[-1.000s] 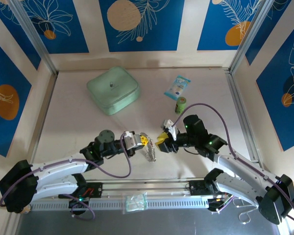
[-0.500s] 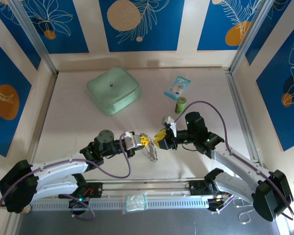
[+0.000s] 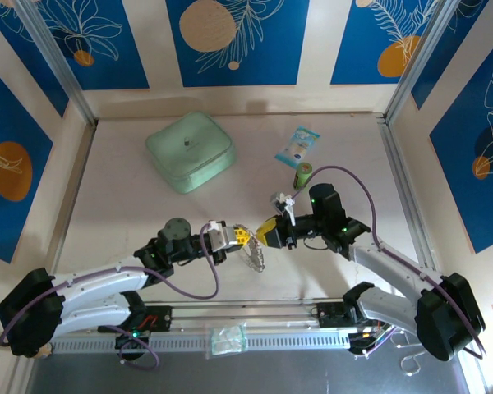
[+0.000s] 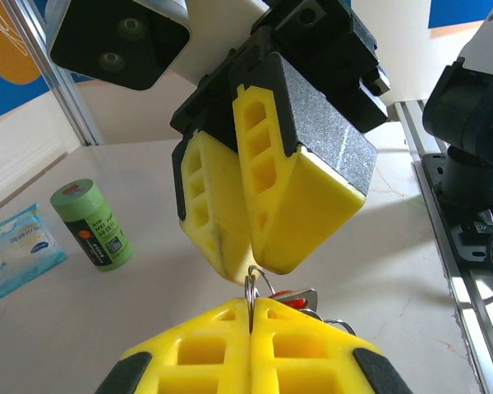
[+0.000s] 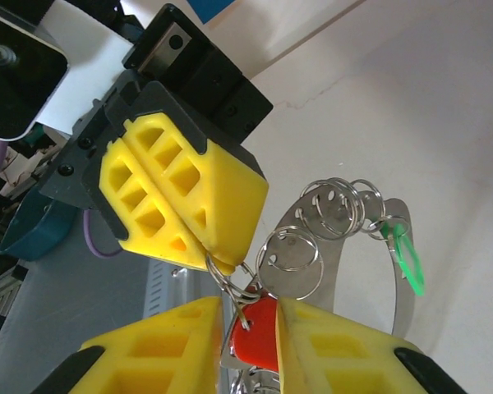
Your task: Put the keys on the keyring
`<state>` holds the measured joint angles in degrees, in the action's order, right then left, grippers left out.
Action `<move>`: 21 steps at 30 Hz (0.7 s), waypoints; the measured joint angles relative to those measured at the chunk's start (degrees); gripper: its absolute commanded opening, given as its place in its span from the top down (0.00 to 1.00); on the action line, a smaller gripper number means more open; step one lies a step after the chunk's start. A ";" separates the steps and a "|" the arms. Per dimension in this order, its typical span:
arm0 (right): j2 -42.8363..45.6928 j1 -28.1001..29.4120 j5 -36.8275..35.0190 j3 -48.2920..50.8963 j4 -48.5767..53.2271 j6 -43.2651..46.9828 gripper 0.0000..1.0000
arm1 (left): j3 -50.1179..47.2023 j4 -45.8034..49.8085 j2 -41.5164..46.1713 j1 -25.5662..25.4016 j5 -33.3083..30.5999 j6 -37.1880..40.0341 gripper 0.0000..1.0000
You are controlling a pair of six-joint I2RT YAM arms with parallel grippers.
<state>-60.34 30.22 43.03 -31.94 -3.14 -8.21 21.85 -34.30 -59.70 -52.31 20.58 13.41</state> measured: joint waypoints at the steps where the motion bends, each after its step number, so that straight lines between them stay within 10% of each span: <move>1: 0.00 0.00 0.22 0.00 -0.09 0.00 0.78 | -0.02 -0.02 0.00 0.00 0.02 0.00 1.00; 21: -0.66 0.00 2.05 0.00 -0.55 -0.81 0.95 | -0.22 -0.07 0.00 0.00 0.04 -0.02 1.00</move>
<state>-60.99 30.22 45.08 -31.94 -3.68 -9.02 21.63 -34.37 -59.70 -52.31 20.62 13.39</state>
